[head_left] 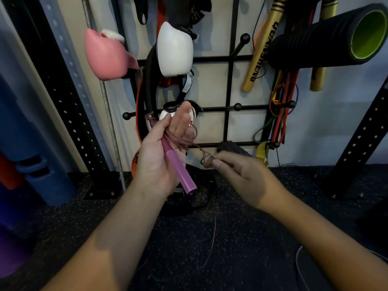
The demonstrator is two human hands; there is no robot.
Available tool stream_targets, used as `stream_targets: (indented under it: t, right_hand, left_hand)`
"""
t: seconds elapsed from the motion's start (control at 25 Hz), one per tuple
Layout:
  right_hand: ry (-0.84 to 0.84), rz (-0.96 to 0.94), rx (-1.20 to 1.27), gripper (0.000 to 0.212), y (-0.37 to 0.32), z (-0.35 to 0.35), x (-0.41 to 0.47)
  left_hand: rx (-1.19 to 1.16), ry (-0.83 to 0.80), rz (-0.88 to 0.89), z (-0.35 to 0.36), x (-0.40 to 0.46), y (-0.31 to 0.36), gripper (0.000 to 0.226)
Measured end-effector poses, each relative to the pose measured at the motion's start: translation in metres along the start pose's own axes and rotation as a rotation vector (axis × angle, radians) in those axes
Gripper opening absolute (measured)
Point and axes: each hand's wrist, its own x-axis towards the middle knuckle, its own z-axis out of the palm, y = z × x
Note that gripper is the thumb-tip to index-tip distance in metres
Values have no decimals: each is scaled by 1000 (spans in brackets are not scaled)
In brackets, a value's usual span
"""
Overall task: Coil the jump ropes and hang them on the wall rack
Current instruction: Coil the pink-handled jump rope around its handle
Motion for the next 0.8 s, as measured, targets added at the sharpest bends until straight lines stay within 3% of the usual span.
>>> stream_targets:
  t: [0.16,0.32,0.6,0.72,0.8]
  right_hand:
    - [9,13,58,26,-1,-11,-3]
    - [43,17,38,25,4,-15,-6]
    - [-31,43,154,32,-1,-9,-9]
    - [-5,42,128,36,-1,-5,-8]
    - [-3,69,55,32,7,-4,-8]
  left_hand:
    - [180,22,-6,2,-4,1,33]
    - [275,-62,-79,4,-7,-1,36]
    - [124,-143,10,7,-9,14,59]
    - [141,-140,38,-1,-3,27,42]
    - [345,-105,59,-1,-5,26,35]
